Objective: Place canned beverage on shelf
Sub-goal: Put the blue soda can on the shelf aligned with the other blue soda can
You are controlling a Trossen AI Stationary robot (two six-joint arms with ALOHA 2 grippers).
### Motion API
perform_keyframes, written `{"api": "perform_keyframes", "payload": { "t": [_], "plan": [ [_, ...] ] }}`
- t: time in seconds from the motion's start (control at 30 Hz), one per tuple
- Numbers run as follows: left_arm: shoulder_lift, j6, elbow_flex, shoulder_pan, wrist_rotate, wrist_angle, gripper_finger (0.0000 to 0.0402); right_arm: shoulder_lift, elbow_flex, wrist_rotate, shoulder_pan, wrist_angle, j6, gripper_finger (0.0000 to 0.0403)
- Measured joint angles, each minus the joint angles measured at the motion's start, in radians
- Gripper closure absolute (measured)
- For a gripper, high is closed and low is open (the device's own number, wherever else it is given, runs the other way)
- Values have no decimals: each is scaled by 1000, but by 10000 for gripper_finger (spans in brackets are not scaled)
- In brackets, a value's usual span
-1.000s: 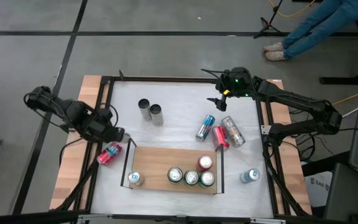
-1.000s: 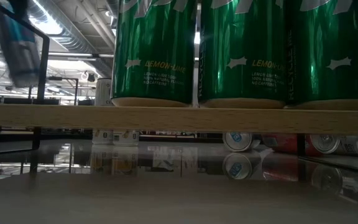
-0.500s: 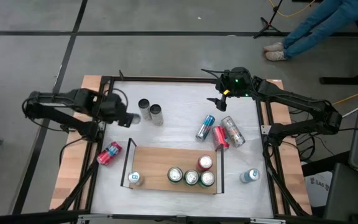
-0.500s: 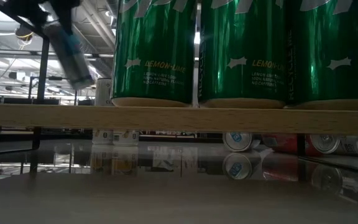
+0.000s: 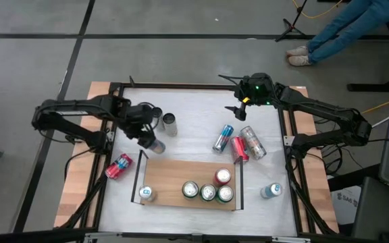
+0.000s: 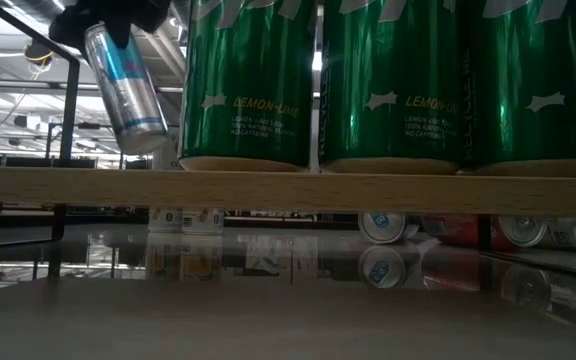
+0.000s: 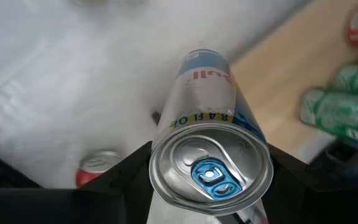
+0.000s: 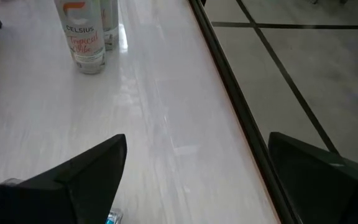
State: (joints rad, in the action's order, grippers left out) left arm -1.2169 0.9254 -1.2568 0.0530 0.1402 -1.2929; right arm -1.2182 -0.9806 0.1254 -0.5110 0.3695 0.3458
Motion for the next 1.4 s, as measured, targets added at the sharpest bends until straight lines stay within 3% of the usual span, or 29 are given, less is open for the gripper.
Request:
{"api": "perform_keyframes", "payload": {
  "t": [0.33, 0.9, 1.4],
  "plan": [
    [-85, -73, 0, -7, 83, 93, 190, 0, 0, 128, 0, 0, 0, 22],
    [-89, -36, 0, -165, 86, 96, 187, 0, 0, 130, 0, 0, 0, 22],
    [-111, -38, 0, -183, -1, 88, 174, 0, 0, 130, 0, 0, 0, 22]
  ]
}}
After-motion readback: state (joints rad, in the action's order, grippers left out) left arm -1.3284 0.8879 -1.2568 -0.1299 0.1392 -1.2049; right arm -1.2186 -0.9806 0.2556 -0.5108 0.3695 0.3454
